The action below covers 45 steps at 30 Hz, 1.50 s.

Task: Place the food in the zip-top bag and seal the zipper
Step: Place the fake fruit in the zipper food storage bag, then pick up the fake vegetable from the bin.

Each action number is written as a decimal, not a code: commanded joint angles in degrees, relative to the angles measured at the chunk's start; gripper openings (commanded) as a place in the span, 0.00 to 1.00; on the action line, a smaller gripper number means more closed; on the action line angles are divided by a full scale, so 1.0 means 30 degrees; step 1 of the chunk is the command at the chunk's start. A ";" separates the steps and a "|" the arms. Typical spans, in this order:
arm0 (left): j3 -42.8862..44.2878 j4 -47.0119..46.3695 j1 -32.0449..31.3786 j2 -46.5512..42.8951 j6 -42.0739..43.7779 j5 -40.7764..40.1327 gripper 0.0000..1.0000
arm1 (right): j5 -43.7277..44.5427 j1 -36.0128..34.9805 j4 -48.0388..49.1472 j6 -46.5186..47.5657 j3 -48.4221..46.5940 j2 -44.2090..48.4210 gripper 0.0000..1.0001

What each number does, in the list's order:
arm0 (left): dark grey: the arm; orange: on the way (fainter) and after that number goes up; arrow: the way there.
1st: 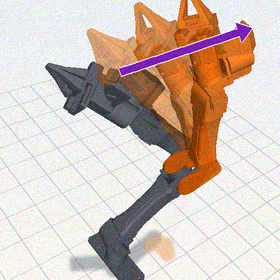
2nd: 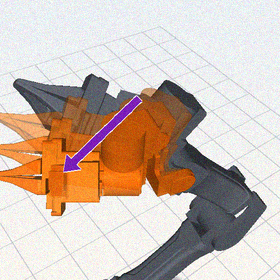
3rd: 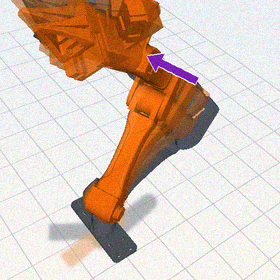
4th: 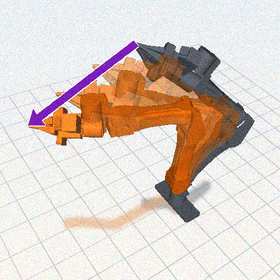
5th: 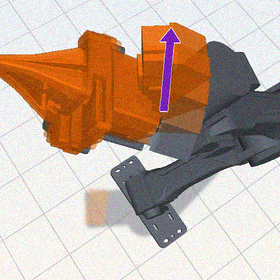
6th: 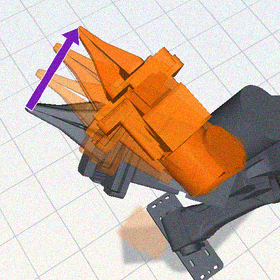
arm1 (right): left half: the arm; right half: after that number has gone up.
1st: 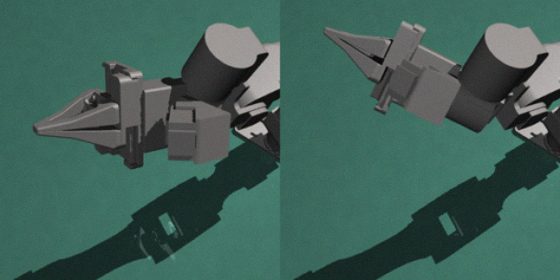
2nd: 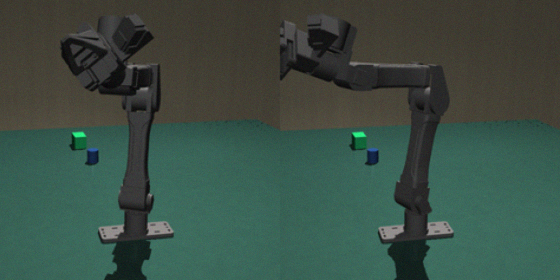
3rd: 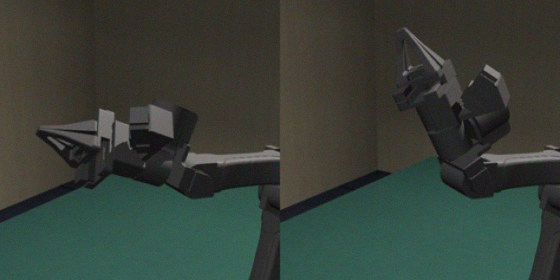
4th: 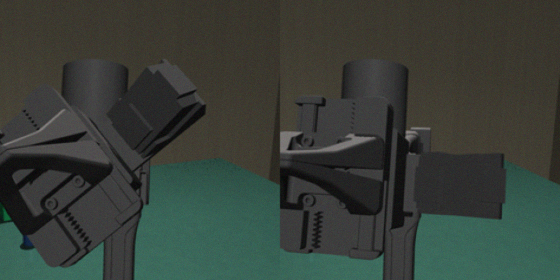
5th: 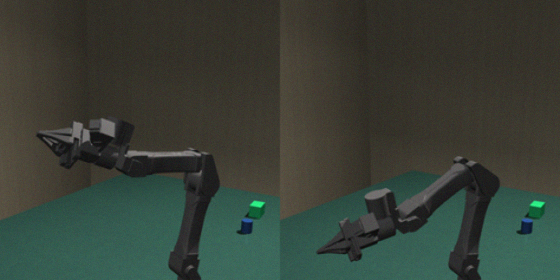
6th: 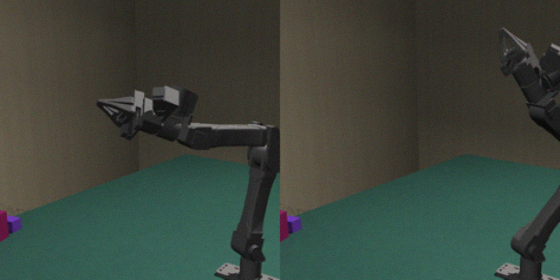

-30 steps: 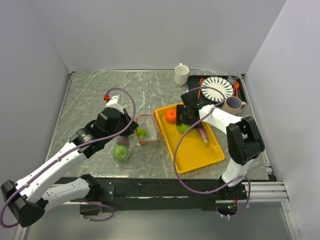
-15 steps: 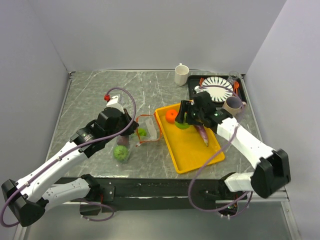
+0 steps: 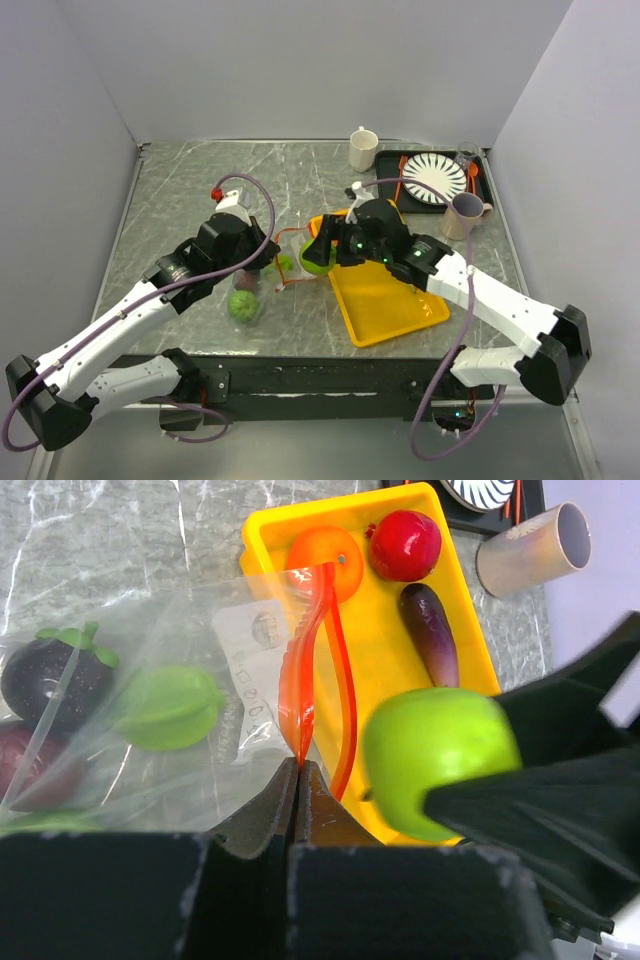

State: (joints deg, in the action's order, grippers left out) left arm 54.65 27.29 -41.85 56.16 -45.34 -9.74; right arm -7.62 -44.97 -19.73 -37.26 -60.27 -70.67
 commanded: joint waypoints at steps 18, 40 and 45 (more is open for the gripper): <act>0.0269 -0.0219 0.0032 -0.1112 0.0027 0.0258 0.01 | -0.0684 -0.0303 0.0865 0.1372 -0.3491 -0.3600 1.00; 0.1784 0.1592 0.0003 -0.0420 0.0668 -0.0328 0.01 | 0.5149 0.6170 -0.3330 0.5441 0.0781 -0.2016 1.00; 0.1241 -0.0028 0.0003 0.0206 0.1254 0.1853 0.01 | 0.4851 0.6670 -0.3268 0.5886 0.0755 -0.3420 1.00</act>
State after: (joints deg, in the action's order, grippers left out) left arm 58.63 31.99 -41.80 57.30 -44.71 -12.40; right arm 6.81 -25.96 -30.15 -22.81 -57.56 -79.15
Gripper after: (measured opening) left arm 0.021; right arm 0.998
